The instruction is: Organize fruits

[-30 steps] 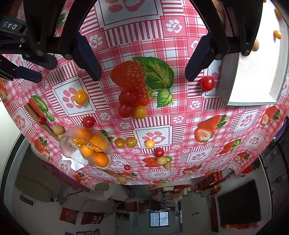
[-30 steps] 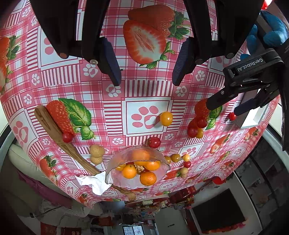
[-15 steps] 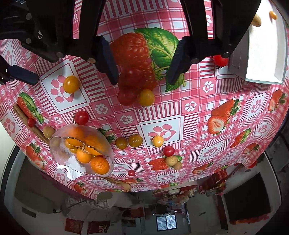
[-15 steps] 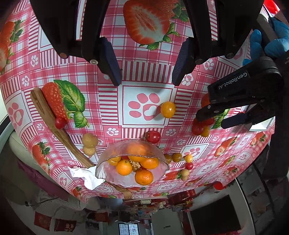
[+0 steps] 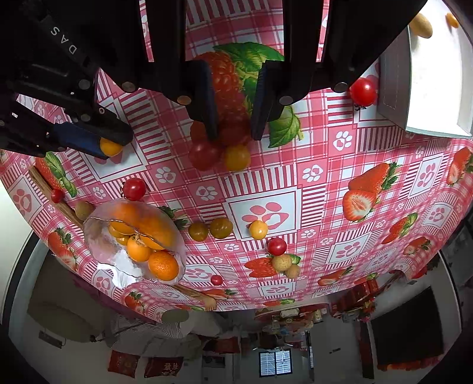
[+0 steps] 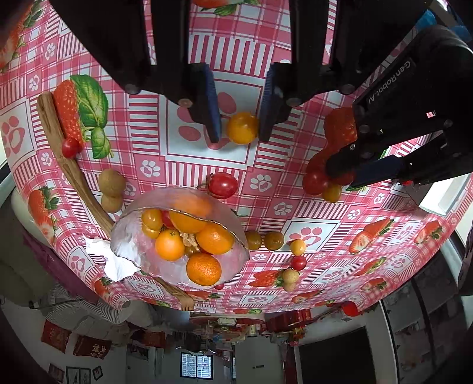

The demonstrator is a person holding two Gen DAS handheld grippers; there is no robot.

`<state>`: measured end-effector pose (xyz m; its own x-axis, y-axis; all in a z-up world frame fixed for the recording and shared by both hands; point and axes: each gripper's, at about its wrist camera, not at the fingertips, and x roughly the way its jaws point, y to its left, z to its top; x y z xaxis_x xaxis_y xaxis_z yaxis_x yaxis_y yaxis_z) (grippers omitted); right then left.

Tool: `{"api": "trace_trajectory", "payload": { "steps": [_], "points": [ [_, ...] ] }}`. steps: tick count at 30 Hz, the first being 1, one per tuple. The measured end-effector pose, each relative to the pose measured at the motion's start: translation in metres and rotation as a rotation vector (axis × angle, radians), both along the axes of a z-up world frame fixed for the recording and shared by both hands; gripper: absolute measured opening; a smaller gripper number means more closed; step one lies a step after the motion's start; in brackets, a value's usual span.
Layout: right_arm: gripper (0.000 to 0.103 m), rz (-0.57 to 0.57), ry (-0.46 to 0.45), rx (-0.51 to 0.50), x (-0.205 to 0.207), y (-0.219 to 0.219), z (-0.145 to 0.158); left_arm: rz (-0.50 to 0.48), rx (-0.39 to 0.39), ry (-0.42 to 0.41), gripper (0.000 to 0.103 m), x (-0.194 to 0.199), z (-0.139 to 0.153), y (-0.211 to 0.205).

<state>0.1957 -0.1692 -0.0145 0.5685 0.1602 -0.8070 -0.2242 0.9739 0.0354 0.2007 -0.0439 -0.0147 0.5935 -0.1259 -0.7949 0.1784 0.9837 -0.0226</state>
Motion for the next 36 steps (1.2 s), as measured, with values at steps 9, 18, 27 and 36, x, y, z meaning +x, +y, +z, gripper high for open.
{"api": "trace_trajectory", "payload": {
  "steps": [9,18,27,36],
  "points": [
    [0.022,-0.053,0.036,0.139,-0.026,-0.034,0.01,-0.01,-0.043,-0.019,0.022,-0.012,0.006,0.003],
    [0.022,-0.053,0.032,0.181,-0.06,-0.047,0.028,-0.007,-0.091,-0.067,0.022,-0.046,0.03,0.015],
    [0.023,-0.019,0.037,0.194,-0.082,-0.031,0.04,0.059,-0.124,-0.114,0.022,-0.083,0.052,0.052],
    [0.023,0.065,0.036,0.191,-0.098,0.013,0.052,0.149,-0.124,-0.14,0.022,-0.121,0.059,0.109]
  ]
}}
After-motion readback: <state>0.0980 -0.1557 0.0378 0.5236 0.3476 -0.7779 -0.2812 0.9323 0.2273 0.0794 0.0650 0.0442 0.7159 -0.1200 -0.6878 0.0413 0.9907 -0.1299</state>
